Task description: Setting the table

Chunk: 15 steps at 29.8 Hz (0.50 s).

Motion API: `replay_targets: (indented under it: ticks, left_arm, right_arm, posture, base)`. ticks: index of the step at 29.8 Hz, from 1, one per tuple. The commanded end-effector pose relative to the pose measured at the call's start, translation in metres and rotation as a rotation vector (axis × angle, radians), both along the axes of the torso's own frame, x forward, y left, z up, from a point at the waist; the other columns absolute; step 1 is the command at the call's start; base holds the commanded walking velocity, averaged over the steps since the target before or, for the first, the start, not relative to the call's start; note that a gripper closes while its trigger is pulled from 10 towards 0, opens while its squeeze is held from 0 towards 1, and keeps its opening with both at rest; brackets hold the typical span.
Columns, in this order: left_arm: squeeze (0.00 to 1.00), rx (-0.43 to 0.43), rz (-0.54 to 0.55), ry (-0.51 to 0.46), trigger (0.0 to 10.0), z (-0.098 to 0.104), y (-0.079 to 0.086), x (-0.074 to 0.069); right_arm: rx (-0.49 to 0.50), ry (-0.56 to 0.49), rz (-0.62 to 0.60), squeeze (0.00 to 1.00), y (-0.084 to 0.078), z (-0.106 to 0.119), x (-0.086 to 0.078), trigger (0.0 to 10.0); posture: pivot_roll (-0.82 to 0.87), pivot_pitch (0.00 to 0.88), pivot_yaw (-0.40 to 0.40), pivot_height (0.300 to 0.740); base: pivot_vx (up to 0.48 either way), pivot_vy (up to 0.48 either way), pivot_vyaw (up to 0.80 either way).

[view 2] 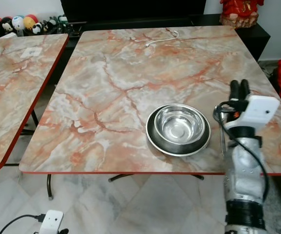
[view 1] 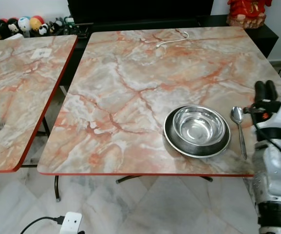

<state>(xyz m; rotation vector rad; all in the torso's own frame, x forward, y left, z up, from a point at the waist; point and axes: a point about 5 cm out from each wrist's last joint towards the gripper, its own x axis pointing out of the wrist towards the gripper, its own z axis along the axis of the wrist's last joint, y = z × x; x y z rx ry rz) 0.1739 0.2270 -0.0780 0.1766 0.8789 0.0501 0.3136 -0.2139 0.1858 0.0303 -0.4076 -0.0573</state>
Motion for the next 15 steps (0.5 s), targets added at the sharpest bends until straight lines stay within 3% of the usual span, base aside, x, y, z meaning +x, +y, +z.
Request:
replay_targets:
  ticks: [1, 15]
  left_arm:
    - [0.0, 0.003, 0.023, 0.041, 10.0, -0.006, 0.005, -0.015]
    - [0.0, 0.002, 0.044, 0.065, 10.0, -0.006, 0.017, -0.022]
  right_arm:
    - [-0.006, -0.029, 0.022, 0.0, 0.006, 0.009, -0.001, 10.0]
    - [0.007, -0.02, 0.017, 0.0, 0.021, 0.01, 0.0, 10.0]
  posture:
    - [-0.11, 0.106, 0.058, 0.74]
    - [-0.1, 0.074, 0.051, 0.74]
  base:
    - [0.0, 0.48, 0.0]
    - [0.0, 0.48, 0.0]
